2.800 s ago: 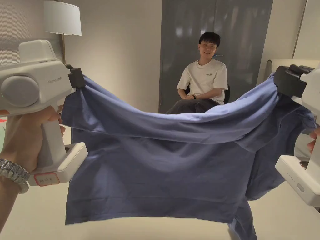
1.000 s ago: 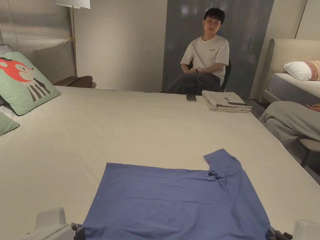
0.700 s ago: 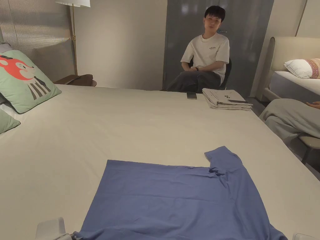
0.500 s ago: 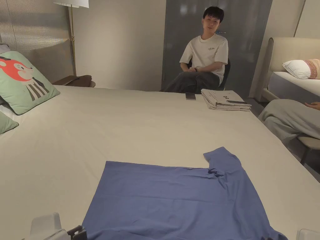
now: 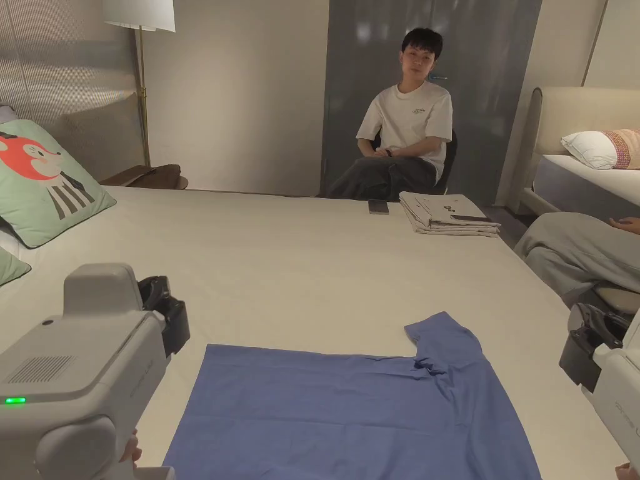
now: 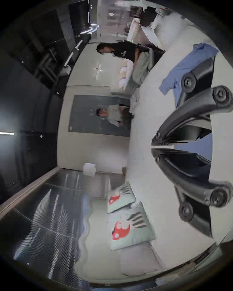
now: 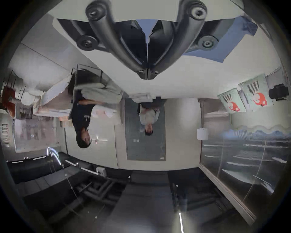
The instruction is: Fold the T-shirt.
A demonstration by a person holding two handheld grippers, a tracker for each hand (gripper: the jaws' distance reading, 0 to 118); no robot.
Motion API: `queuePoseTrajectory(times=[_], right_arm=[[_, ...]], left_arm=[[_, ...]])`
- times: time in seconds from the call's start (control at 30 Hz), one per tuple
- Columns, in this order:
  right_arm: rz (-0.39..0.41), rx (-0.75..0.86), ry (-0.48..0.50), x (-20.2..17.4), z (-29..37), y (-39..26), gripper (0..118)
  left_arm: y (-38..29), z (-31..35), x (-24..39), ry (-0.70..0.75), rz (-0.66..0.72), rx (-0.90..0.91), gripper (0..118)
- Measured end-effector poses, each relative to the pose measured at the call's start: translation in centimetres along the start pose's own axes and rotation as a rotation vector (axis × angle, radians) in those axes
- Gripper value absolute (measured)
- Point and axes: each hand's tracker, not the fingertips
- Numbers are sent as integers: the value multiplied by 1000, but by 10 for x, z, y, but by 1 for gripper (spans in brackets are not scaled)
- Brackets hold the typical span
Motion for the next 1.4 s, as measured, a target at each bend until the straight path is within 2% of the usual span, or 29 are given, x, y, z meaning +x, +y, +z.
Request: queuePoseTrajectory(times=[0.27,0.5,0.53,0.63,0.67,0.73,0.77,0.93,0.97,1.0,1.03,1.13,1.17,1.2,1.23,1.3,1.33,1.4], right_arm=[[14,-43,33,-10,-44,-2,0],[8,-140,26,-12,-110,-19,0],[8,-161,23,-12,-121,-24,0],[12,-212,11,-11,-151,-38,0],[9,-227,13,-9,-160,-44,0],[7,-261,2,-8,-177,-55,0],[6,-274,0,-7,-183,-60,0],[14,-350,-10,-5,-213,-87,0],[18,-358,-12,-6,-216,-90,0],[19,-366,-13,-5,-219,-93,0],[18,-373,-15,-4,-222,-96,0],[13,-392,-20,-1,-229,-104,0],[9,-395,-22,1,-231,-105,0],[5,-399,-24,3,-233,-107,0],[1,-404,-28,3,-234,-107,0],[-5,-413,-26,7,-241,-109,1],[-12,-426,-36,10,-247,-109,18],[-23,-486,-57,18,-261,-110,79]], left_arm=[[0,-63,-1,-43,-10,-106,1],[-28,-180,-20,-29,32,-371,3],[-36,-200,-23,-21,41,-409,5],[-60,-252,-34,6,52,-517,35],[-69,-268,-36,3,49,-557,35],[-90,-299,-40,16,33,-642,84],[-99,-310,-42,20,26,-662,91],[-150,-355,-44,58,2,-792,89],[-157,-359,-44,63,-6,-821,80],[-162,-362,-42,61,-10,-822,65],[-168,-362,-40,63,-18,-816,43],[-171,-356,-34,70,-58,-782,43],[-170,-355,-33,72,-60,-786,39],[-168,-353,-34,69,-54,-782,25],[-166,-351,-33,59,-44,-774,3],[-162,-348,-29,51,-31,-768,3],[-160,-345,-28,41,-52,-757,3],[-154,-339,-22,46,-106,-707,3]])
